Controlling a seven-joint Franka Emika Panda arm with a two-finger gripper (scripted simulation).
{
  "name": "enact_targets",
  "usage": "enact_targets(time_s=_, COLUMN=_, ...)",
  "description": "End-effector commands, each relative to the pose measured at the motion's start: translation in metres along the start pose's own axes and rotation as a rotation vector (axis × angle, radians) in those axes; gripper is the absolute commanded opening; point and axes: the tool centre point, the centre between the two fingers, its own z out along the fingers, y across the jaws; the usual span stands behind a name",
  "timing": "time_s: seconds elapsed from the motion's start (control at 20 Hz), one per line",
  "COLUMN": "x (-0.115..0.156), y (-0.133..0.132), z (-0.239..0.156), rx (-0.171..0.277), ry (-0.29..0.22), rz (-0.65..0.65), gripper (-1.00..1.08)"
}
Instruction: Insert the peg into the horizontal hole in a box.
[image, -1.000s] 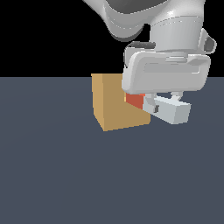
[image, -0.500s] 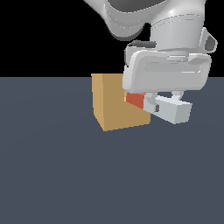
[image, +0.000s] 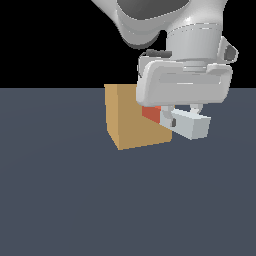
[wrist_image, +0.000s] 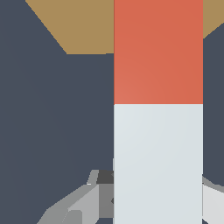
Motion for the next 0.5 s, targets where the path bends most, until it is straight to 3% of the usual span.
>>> enact_targets(time_s=0.0, x=0.012, y=0.001, z=-0.003, rx=-0.004, ry=-0.001, rz=-0.001, gripper=-1.00)
enact_targets(time_s=0.45, x=0.075, y=0.001, z=-0.004, rx=-0.006, ry=-0.002, rz=-0.002, gripper=-1.00)
